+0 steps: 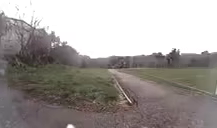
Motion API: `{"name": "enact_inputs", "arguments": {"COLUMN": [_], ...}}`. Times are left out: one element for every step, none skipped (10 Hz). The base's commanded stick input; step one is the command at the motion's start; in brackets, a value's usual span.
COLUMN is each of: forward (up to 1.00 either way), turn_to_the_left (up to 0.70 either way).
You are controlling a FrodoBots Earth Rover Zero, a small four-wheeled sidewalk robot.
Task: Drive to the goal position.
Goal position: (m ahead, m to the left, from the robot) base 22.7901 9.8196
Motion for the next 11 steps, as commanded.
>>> {"name": "enact_inputs", "arguments": {"forward": [0.0, 0.0, 0.0, 0.0, 0.04, 0.01, 0.0, 0.0, 0.0, 0.0, 0.0], "turn_to_the_left": [0.0, 0.0, 0.0, 0.0, 0.0, 0.0, 0.0, 0.0, 0.0, 0.0, 0.0]}}
